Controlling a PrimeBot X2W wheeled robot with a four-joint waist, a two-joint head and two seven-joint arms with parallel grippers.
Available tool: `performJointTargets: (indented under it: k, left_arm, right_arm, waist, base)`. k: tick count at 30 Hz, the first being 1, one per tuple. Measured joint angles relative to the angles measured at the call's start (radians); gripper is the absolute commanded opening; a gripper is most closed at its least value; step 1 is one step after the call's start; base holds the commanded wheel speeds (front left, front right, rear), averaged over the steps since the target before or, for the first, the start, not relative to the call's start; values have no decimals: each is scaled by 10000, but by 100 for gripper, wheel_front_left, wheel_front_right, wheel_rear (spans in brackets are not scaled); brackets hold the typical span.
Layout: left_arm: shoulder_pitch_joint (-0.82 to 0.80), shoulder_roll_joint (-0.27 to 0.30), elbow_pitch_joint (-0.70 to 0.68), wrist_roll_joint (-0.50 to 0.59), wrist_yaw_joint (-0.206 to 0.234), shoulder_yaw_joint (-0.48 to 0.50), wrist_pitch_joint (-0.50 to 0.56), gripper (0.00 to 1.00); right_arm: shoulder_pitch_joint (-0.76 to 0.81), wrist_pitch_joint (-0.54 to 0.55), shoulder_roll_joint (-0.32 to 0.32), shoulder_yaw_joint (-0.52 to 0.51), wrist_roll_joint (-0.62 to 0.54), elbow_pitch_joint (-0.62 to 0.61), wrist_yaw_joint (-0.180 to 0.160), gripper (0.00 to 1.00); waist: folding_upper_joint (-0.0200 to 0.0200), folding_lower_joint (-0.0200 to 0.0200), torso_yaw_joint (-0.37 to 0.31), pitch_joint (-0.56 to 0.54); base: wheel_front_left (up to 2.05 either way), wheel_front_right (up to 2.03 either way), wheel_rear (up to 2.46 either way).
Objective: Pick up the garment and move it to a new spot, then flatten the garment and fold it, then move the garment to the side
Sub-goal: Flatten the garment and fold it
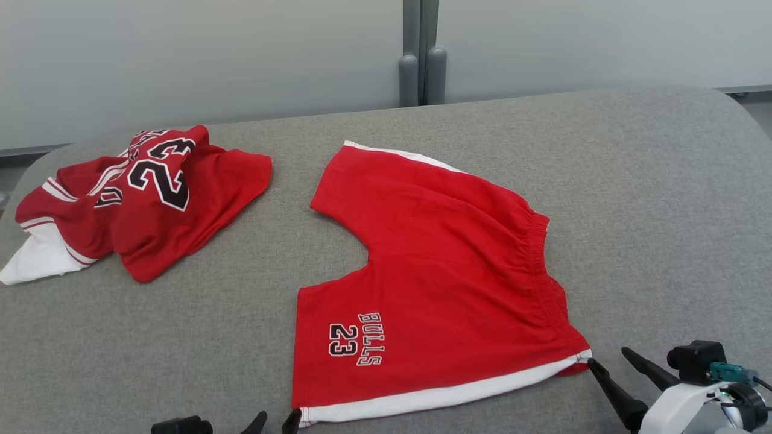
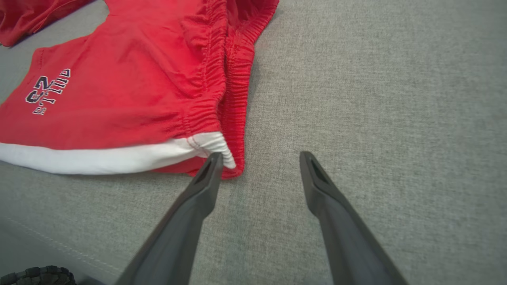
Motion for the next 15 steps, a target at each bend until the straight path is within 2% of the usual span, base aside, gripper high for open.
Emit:
performJointTargets:
  k: [11,15]
  left_arm:
    - [38,138,-892,334,196,466,-589,100]
    - [-57,8,-1120,506,280,652,-1030,100]
  right_arm:
    - [292,-84,-663,-272,-257,-533,-94,100]
    - [216,-117,-736,-619,-278,-800,-270,100]
  waist:
    - [0,0,-156,-63]
    - [0,0,-274,-159]
  base:
    - [0,0,0]
    - [0,0,0]
